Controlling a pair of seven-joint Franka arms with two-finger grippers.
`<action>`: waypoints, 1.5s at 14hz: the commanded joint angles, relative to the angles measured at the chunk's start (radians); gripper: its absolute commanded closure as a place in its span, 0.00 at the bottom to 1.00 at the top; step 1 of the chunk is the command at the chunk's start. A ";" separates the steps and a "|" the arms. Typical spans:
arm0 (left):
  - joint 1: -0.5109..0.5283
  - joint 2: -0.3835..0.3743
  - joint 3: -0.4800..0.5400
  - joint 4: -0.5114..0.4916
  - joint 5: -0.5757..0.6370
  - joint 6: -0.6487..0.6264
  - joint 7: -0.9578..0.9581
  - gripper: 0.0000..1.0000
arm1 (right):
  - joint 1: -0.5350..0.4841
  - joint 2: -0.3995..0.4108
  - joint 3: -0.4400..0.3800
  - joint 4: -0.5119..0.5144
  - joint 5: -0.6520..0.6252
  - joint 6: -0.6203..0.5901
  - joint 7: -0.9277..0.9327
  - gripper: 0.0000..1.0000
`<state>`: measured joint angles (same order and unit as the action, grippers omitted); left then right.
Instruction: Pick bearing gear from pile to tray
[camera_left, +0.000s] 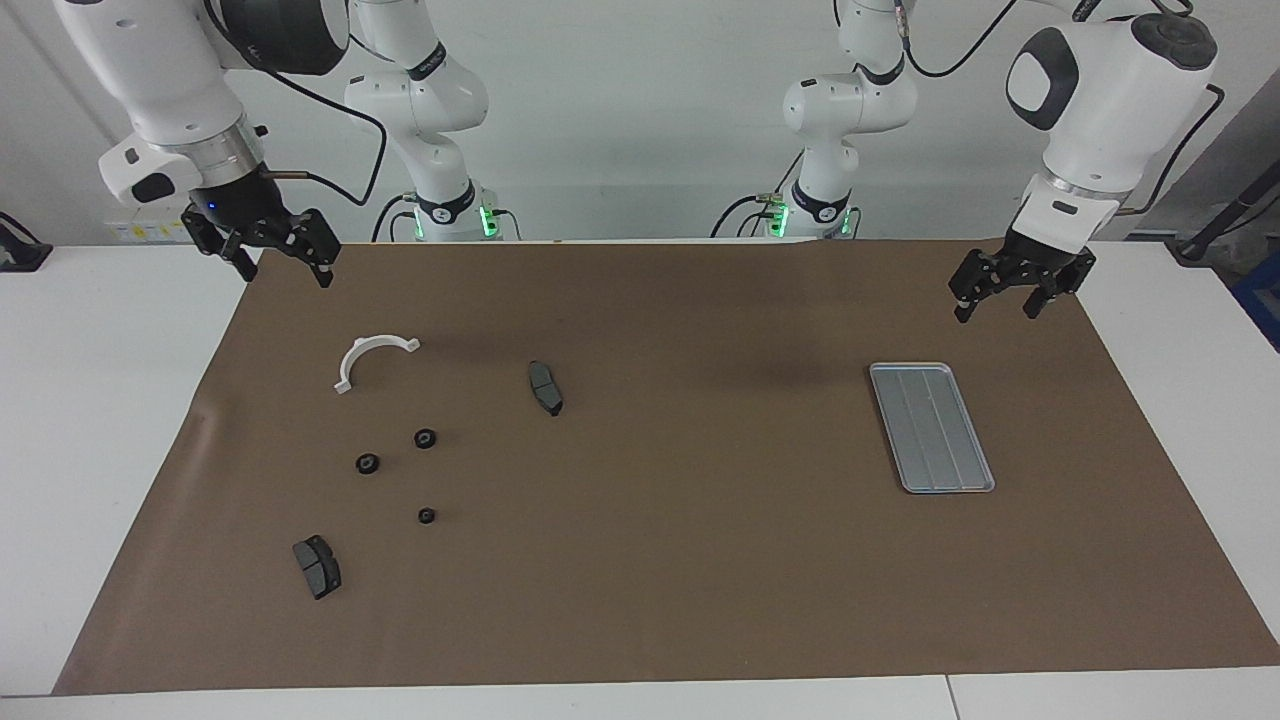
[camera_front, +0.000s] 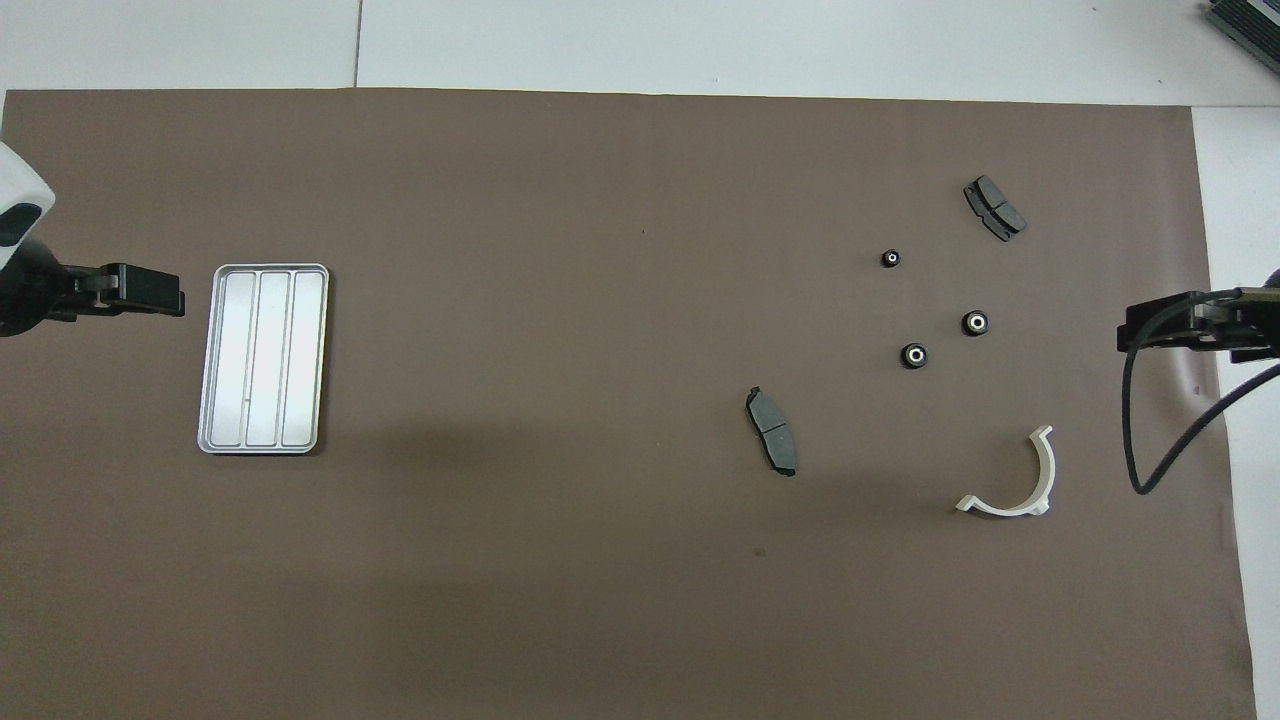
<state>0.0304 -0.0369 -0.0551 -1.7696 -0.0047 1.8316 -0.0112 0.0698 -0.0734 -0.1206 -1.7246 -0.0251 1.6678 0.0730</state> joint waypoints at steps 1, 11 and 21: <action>-0.003 -0.017 0.004 -0.016 0.003 0.002 -0.001 0.00 | -0.008 -0.019 0.013 -0.053 0.001 0.047 -0.035 0.00; -0.003 -0.017 0.004 -0.016 0.002 0.002 -0.001 0.00 | -0.010 0.409 0.105 0.155 -0.009 0.342 -0.029 0.00; -0.003 -0.017 0.004 -0.016 0.002 0.002 -0.001 0.00 | 0.008 0.658 0.136 0.163 -0.010 0.610 0.039 0.00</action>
<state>0.0304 -0.0369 -0.0551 -1.7696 -0.0047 1.8316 -0.0112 0.0889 0.5693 0.0046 -1.5917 -0.0259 2.2800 0.0948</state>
